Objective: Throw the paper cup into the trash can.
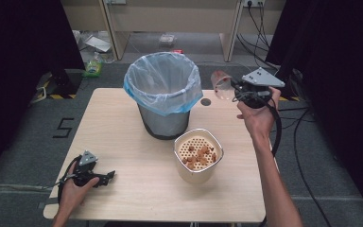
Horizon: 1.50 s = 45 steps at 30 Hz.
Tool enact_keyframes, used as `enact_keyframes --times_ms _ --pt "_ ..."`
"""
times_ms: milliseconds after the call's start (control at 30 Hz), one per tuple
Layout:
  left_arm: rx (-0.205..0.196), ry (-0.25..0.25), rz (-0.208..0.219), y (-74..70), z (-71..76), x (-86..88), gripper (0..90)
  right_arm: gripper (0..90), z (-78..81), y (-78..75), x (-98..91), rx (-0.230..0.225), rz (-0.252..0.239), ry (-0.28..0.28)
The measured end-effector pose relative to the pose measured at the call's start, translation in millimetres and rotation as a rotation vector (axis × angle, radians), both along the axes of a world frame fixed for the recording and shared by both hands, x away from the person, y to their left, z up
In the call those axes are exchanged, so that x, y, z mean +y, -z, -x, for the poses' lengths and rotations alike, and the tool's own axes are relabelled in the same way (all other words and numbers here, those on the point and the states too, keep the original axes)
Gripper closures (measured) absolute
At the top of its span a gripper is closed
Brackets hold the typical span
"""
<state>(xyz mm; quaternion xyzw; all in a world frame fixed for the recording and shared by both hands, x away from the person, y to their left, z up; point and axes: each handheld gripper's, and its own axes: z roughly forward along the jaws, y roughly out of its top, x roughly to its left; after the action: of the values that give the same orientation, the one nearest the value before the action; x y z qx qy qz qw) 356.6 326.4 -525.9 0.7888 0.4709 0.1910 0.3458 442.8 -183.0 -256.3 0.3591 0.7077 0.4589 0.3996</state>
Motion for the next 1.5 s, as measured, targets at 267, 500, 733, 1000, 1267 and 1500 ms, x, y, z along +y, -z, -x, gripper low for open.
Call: enact_keyframes --times_ms 267,500,733,1000,1267,1500 --pt "-0.001 0.000 0.000 0.1 0.0 0.0 0.0 87.0 -12.3 -20.3 5.2 -0.012 0.001 0.007" --pt "-0.001 0.001 0.000 0.1 0.0 0.0 0.0 86.9 -21.0 -34.6 19.4 -0.024 0.015 -0.005" --pt "-0.001 0.000 0.000 0.1 0.0 0.0 0.0 86.9 -29.1 -43.9 47.3 -0.028 0.026 -0.055" --pt "-0.001 0.001 0.000 0.1 0.0 0.0 0.0 86.8 -43.8 -48.1 89.5 -0.003 0.041 -0.113" --pt "-0.001 0.001 0.000 0.1 0.0 0.0 0.0 84.2 -66.2 -38.5 130.7 0.059 0.089 -0.142" --pt "-0.001 -0.001 0.000 0.1 0.5 0.1 0.0 60.8 -78.9 -29.4 150.4 0.084 0.072 -0.122"
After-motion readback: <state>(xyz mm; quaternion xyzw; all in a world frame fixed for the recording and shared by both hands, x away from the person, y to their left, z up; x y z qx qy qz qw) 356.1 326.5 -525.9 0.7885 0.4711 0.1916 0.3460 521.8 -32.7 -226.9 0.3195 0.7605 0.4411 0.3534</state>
